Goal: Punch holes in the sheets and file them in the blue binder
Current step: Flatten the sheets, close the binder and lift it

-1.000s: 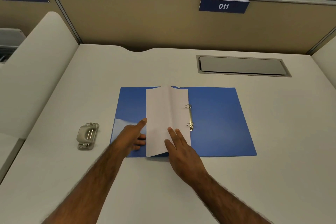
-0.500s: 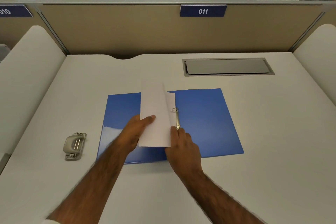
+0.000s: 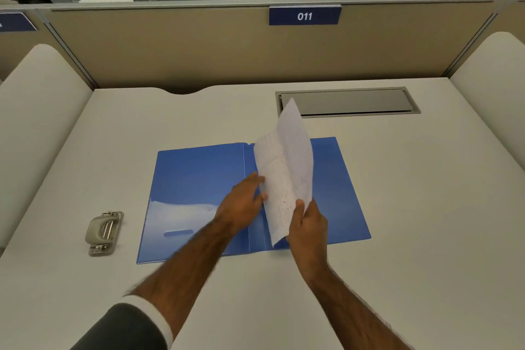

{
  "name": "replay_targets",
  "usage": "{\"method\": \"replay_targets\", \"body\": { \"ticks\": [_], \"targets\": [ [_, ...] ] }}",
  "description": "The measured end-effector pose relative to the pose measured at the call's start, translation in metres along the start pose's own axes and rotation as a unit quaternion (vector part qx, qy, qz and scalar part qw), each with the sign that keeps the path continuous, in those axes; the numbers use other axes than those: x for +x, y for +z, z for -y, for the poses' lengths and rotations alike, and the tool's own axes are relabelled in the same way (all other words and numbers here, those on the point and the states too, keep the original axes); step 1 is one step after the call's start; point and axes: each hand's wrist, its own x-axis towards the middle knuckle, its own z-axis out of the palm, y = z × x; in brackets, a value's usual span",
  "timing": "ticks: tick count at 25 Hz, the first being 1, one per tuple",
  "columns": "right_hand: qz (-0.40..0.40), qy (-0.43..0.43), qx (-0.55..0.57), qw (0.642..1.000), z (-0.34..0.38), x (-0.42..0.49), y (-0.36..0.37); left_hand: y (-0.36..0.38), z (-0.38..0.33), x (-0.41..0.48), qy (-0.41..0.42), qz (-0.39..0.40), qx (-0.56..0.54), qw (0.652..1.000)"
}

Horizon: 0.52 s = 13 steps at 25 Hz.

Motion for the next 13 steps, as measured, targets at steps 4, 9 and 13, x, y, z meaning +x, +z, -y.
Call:
{"method": "replay_targets", "body": {
  "ticks": [4, 9, 13],
  "targets": [
    [-0.015, 0.074, 0.109, 0.991, -0.020, 0.001, -0.007, 0.018, 0.000, 0.013, 0.021, 0.011, 0.097, 0.995],
    [-0.029, 0.150, 0.185, 0.971, -0.038, 0.007, -0.014, 0.034, -0.005, 0.018, 0.038, 0.029, 0.160, 0.986],
    [-0.033, 0.176, 0.202, 0.963, -0.046, 0.013, -0.011, 0.041, -0.004, 0.023, 0.031, 0.032, 0.211, 0.976]
  ]
}}
